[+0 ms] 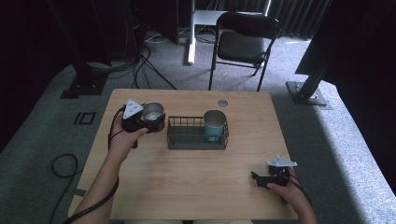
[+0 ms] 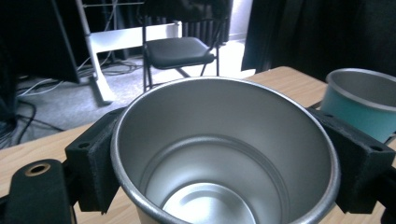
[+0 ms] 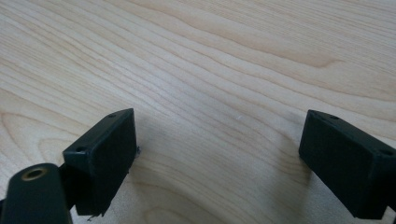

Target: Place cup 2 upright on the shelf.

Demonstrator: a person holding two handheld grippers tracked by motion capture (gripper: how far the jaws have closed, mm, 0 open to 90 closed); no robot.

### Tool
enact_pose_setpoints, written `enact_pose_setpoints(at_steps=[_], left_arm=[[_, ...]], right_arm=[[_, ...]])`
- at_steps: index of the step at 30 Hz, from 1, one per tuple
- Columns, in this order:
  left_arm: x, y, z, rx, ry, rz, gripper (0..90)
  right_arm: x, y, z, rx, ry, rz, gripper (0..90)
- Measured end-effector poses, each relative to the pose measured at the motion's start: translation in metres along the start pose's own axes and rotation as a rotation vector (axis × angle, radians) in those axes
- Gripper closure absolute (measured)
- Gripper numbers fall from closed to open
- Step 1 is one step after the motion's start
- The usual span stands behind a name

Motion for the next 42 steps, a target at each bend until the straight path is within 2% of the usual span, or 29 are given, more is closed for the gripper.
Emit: enact_pose_setpoints(at_steps=[5,12,22,30,34,42], left_arm=[[-0.008,0.015,0.010,-0.021,0.004,-0.032,14.2],[-0.022,0.039,0.019,-0.031,0.018,-0.086,14.2],[-0.043,0.070,0.018,-0.056,-0.005,-0.146,14.2],[-0.057,0.080,0.003,-0.062,-0.050,-0.164,14.2],[-0.065,0.082,-0.007,-0.052,-0.066,-0.164,14.2],[-0.072,0.077,-0.005,-0.031,-0.062,-0.152,14.3]], right_arm=[[0.000,0.000,0.000,0.000,0.000,0.000,10.8],[0.000,0.000,0.000,0.000,0.000,0.000,10.8],[0.000,0.000,0.000,0.000,0.000,0.000,10.8],[0.000,0.000,0.000,0.000,0.000,0.000,10.8],[0.000,0.000,0.000,0.001,0.001,0.000,10.9],[0.000,0.000,0.000,0.001,0.001,0.000,10.8]])
Point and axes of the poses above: each handheld gripper's, and its own axes: x roughly backward along the jaws, z roughly out of its top, y roughly to its right, the point moved 9 cm from there along -x, roughly forward along the jaws, and after that the axes turned 1 degree about x, right-handed, at the moved point
